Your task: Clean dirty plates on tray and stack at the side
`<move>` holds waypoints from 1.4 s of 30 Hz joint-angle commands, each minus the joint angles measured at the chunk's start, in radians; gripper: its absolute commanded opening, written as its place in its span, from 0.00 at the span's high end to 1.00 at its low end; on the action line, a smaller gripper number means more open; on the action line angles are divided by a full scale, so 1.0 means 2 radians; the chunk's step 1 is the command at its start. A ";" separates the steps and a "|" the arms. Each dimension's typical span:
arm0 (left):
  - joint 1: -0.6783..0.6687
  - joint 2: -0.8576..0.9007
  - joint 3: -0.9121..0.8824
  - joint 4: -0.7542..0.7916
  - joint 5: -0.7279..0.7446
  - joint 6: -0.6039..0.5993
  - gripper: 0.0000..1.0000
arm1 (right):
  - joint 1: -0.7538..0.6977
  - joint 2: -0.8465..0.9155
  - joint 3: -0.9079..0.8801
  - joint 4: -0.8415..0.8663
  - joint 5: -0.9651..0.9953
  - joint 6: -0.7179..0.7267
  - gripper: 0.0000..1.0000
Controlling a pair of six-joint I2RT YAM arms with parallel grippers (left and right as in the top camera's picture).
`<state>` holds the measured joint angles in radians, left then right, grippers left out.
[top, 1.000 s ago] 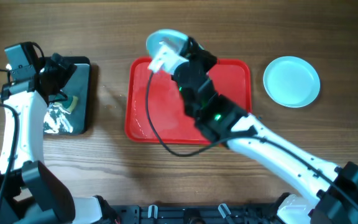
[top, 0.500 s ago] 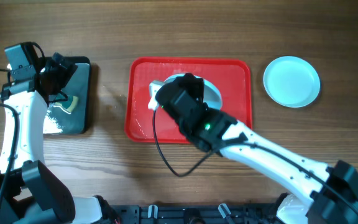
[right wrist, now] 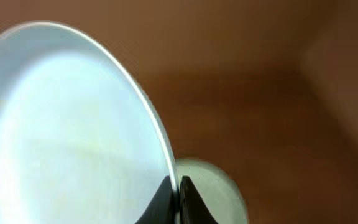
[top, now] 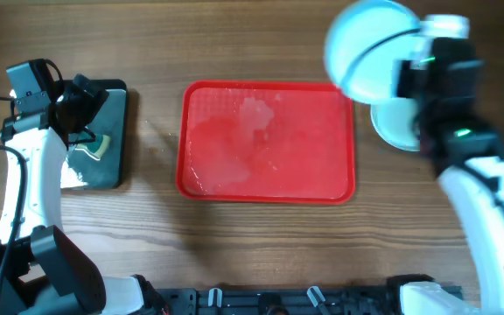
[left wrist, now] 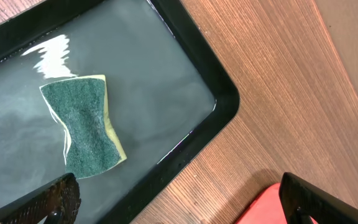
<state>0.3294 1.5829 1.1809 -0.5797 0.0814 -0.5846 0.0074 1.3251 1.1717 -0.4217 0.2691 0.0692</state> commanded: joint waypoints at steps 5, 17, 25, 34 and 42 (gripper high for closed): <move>0.001 -0.001 -0.001 0.000 0.007 0.002 0.00 | -0.214 0.129 -0.002 -0.038 -0.204 0.149 0.96; 0.001 -0.001 -0.001 0.000 0.007 0.002 0.00 | -0.238 0.190 -0.002 -0.033 -0.225 0.149 0.83; 0.001 -0.001 -0.001 0.000 0.007 0.002 0.00 | -0.237 0.167 -0.002 -0.061 -0.243 0.102 0.49; 0.001 -0.001 -0.001 0.000 0.007 0.002 0.00 | -0.125 0.010 -0.024 -0.111 -0.296 0.058 0.46; 0.001 -0.001 -0.001 0.000 0.007 0.002 0.00 | 0.002 -0.118 -0.079 -0.096 -0.296 0.071 0.00</move>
<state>0.3294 1.5829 1.1809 -0.5816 0.0814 -0.5846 -0.0254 1.1316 1.0279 -0.6006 -0.3141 0.2085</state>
